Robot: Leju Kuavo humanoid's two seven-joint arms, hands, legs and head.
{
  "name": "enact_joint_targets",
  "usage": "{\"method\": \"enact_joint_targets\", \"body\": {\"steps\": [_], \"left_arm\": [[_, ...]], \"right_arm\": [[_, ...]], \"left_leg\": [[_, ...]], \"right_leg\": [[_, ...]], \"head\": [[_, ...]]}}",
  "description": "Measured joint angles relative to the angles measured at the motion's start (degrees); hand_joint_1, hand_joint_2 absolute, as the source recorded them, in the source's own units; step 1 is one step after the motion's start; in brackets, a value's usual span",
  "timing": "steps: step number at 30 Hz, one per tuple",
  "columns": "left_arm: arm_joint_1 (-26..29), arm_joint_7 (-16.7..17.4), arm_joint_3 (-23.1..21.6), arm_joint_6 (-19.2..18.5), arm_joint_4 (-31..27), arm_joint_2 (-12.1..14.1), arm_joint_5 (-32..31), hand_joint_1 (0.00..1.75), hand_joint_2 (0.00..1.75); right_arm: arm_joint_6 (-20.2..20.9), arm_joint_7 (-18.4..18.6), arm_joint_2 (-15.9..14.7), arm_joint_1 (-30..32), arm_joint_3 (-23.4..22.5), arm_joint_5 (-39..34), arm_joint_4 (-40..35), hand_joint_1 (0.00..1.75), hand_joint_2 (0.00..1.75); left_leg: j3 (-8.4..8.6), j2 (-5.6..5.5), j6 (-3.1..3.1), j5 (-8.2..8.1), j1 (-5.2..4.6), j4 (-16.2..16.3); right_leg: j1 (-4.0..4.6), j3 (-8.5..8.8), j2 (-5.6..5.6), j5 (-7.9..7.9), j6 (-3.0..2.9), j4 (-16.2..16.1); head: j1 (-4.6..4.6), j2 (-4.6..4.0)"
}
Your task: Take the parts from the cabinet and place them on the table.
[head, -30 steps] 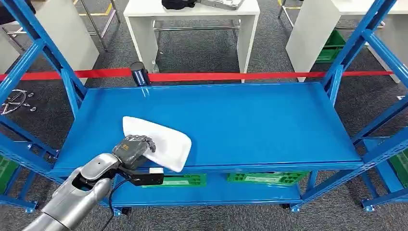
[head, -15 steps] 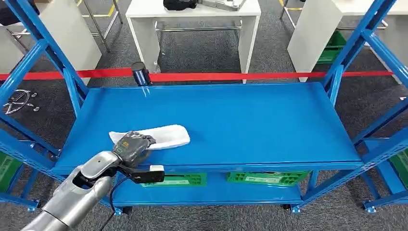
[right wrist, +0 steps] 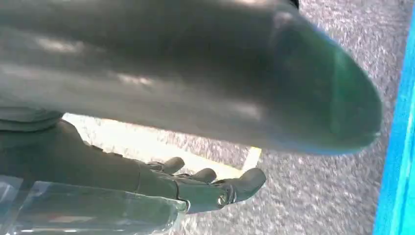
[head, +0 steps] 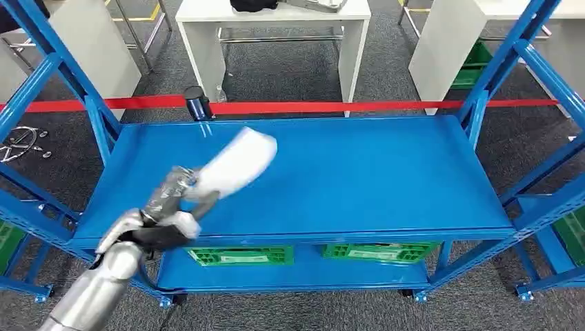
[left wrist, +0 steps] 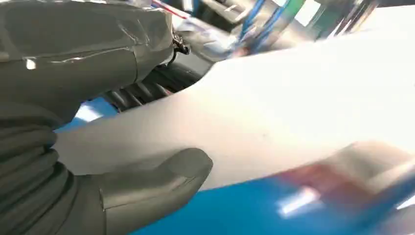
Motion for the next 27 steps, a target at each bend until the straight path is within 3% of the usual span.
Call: {"method": "enact_joint_targets", "body": {"steps": [2, 3, 5, 7, 8, 9, 11, 12, 13, 14, 16, 17, 19, 21, 22, 23, 24, 25, 27], "left_arm": [[0.81, -0.15, 2.60, -0.64, -3.81, -0.81, 0.71, 1.75, 1.75], [1.17, -0.35, 3.49, -0.77, -4.85, -1.28, -0.26, 1.75, 1.75], [1.77, -1.54, 4.53, -2.09, -6.22, -2.10, 1.05, 1.75, 1.75], [3.27, -5.78, 6.15, -8.33, -8.09, -3.33, 9.76, 1.75, 1.75], [4.00, -7.57, 6.94, -14.27, -10.38, -4.06, 18.26, 1.75, 1.75], [4.09, -7.98, 7.51, -19.69, -12.98, -4.96, 26.32, 1.75, 1.75], [3.03, -6.52, 7.55, -26.63, -17.40, -6.36, 36.85, 1.75, 1.75], [2.46, -4.98, 7.44, -28.78, -19.32, -7.37, 39.88, 1.75, 1.75], [1.83, -3.34, 7.18, -30.26, -21.13, -8.21, 42.57, 1.75, 1.75], [1.22, -2.20, 6.72, -31.00, -22.60, -8.89, 44.18, 1.75, 1.75], [-0.39, -0.42, 4.83, -31.67, -25.21, -10.32, 45.83, 1.75, 1.75], [-1.01, 0.11, 4.03, -31.70, -26.09, -10.81, 46.45, 1.75, 1.75], [-1.83, 0.52, 3.40, -31.61, -27.18, -11.38, 47.04, 1.75, 1.75], [-2.43, 0.81, 2.56, -32.07, -27.86, -11.66, 47.96, 1.75, 1.75], [-2.54, 1.14, 1.92, -32.71, -27.90, -11.68, 48.64, 1.75, 1.75], [-2.69, 1.76, 1.20, -33.29, -27.95, -11.72, 49.24, 1.75, 1.75], [-2.88, 2.42, 0.34, -33.69, -28.03, -11.79, 49.55, 1.75, 1.75], [-3.17, 2.82, -0.70, -33.88, -28.08, -11.81, 49.83, 1.75, 1.75], [-4.04, 3.13, -2.47, -34.19, -28.08, -11.86, 50.29, 1.75, 1.75]], "right_arm": [[0.02, 0.17, 0.24, 0.19, 0.00, -0.04, -0.26, 0.00, 0.00], [0.07, 0.24, 0.26, 0.27, 0.02, -0.02, -0.35, 0.00, 0.00], [0.07, 0.44, 0.26, 0.22, 0.02, -0.07, -0.59, 0.00, 0.00], [0.07, 0.48, 0.29, 0.21, 0.04, 0.07, -0.70, 0.00, 0.00], [0.07, 0.59, 0.31, 0.19, 0.22, 0.13, -0.70, 0.00, 0.00], [0.07, 0.61, 0.33, 0.10, 0.41, 0.13, -0.72, 0.00, 0.00], [0.07, 0.74, 0.39, -0.31, 0.74, 0.07, -1.05, 0.00, 0.00], [0.07, 0.98, 0.53, -0.58, 0.94, -0.08, -1.36, 0.00, 0.00], [0.09, 1.47, 0.70, -1.01, 1.20, -0.18, -1.51, 0.00, 0.00], [0.11, 1.90, 0.79, -1.12, 1.38, -0.31, -1.71, 0.00, 0.00], [0.17, 3.19, 0.98, -1.35, 1.62, -0.42, -1.92, 0.00, 0.00], [0.17, 3.54, 1.03, -1.31, 1.73, -0.48, -1.97, 0.00, 0.00], [0.15, 3.98, 1.07, -1.30, 1.79, -0.59, -2.10, 0.00, 0.00], [0.04, 4.31, 1.12, -1.24, 1.81, -0.83, -2.14, 0.00, 0.00], [-0.04, 4.93, 1.09, -1.16, 1.81, -0.98, -2.14, 0.00, 0.00], [-0.15, 5.72, 0.99, -0.95, 1.77, -1.11, -2.14, 0.00, 0.00], [-0.22, 6.10, 0.85, -0.74, 1.73, -1.14, -2.14, 0.00, 0.00], [-0.22, 6.57, 0.70, -0.57, 1.64, -1.16, -2.14, 0.00, 0.00], [-0.02, 7.45, 0.61, -0.36, 1.40, -1.18, -2.12, 0.00, 0.00]], "left_leg": [[1.34, 0.09, 0.67, 0.94, 0.40, -1.65], [1.61, 0.23, 0.90, 1.31, 0.39, -2.46], [1.32, 0.18, 1.24, 1.58, 0.34, -2.47], [1.17, 0.17, 1.26, 1.57, 0.21, -2.35], [1.11, 0.17, 1.25, 1.53, 0.21, -2.22], [1.10, 0.11, 1.16, 1.43, 0.24, -2.06], [1.16, -0.07, 0.79, 1.03, 0.37, -1.51], [1.01, -0.09, 0.48, 0.66, 0.29, -0.99], [0.63, -0.21, 0.07, 0.34, -0.15, -0.50], [0.41, -0.22, -0.06, 0.57, -0.12, -0.22], [0.33, -0.23, -0.39, 0.82, 0.08, -0.27], [0.30, -0.26, -0.48, 0.66, 0.10, -0.13], [-0.66, -0.16, -1.35, -2.49, 0.28, 2.76], [-4.27, -0.16, -1.82, -7.65, 0.70, 11.87], [-5.86, -0.16, -1.88, -9.32, 0.73, 15.80], [-6.46, -0.15, -1.84, -9.60, 0.76, 17.67], [-5.41, -0.15, -1.69, -8.56, 0.76, 16.25], [-3.19, -0.16, -1.44, -6.70, 0.75, 12.61], [3.43, -0.23, -0.32, -2.73, 0.42, 1.92]], "right_leg": [[0.16, 0.26, 0.02, 0.05, 0.76, -0.55], [0.02, -0.32, -0.10, -0.89, 0.66, 0.85], [-0.07, -4.22, -0.09, -4.90, -0.01, 9.44], [-0.09, -7.99, -0.09, -7.31, 0.25, 17.45], [-0.17, -8.16, -0.11, -6.93, 0.70, 17.57], [-0.30, -6.87, -0.12, -5.51, 1.36, 14.90], [-0.61, -1.89, -0.24, -1.34, 2.58, 4.78], [-0.75, 0.11, -0.45, -0.45, 2.64, 0.30], [-0.32, 0.40, -0.27, -0.74, 1.81, 0.12], [-0.46, 0.29, -0.29, -0.39, 1.24, 0.22], [-0.09, 0.14, -0.24, -0.25, 0.99, 0.33], [-0.62, 0.14, -0.24, 0.03, 0.56, 0.09], [-0.76, 0.02, -0.24, 0.34, 0.02, 0.08], [-0.65, -0.46, -0.23, 0.62, -0.38, 0.10], [-0.58, -0.76, -0.25, 0.82, -0.50, 0.11], [-0.53, -1.09, -0.27, 1.07, -0.52, 0.11], [-0.46, -1.36, -0.29, 1.30, -0.43, 0.11], [-0.34, -1.59, -0.29, 1.54, -0.34, 0.11], [-0.21, -1.87, -0.20, 2.14, -0.21, 0.09]], "head": [[0.00, 0.00], [0.11, 0.00], [0.22, 0.00], [0.22, 0.00], [0.20, 0.00], [0.22, 0.00], [0.24, 0.00], [0.24, 0.00], [0.26, 0.00], [0.06, 0.00], [0.17, 0.00], [0.20, 0.00], [0.00, 0.00], [-0.15, 0.00], [-0.20, 0.00], [-0.20, 0.00], [-0.18, 0.00], [-0.18, 0.00], [-0.18, 0.00]]}}
